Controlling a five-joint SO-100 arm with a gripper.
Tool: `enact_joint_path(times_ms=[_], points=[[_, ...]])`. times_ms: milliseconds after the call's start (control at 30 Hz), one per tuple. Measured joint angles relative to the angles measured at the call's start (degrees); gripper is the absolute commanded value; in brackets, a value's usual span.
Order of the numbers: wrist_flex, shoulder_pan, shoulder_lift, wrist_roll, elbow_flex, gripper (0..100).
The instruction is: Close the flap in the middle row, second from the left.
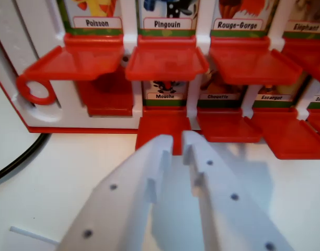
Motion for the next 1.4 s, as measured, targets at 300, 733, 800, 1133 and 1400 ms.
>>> enact_joint_path(times_ms=[300, 733, 800, 1133, 1400], points=[[-3.8, -0.5, -8.4, 0.0, -2.5, 2], [-4.7, -0.5, -15.8, -0.53, -11.6, 2], [-4.7, -0.5, -16.6, -0.53, -12.7, 2], [-4.7, -0.4, -20.7, -1.41, -18.6, 2], [-4.2, -0.4, -21.5, -1.85, -20.0, 2]])
